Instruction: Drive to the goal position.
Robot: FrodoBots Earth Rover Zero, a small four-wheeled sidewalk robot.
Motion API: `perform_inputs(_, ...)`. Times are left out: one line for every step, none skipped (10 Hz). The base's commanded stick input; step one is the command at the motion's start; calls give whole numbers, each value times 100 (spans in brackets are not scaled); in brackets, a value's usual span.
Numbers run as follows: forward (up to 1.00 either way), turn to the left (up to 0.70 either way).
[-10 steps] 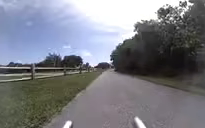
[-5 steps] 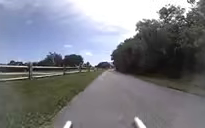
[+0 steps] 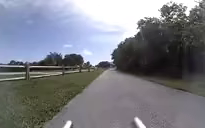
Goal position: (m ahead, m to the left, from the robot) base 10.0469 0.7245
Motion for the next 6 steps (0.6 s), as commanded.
perform_inputs(50, -50)
perform_inputs(50, -50)
perform_inputs(50, -18)
perform_inputs(50, 0)
perform_inputs(50, 0)
perform_inputs(50, 0)
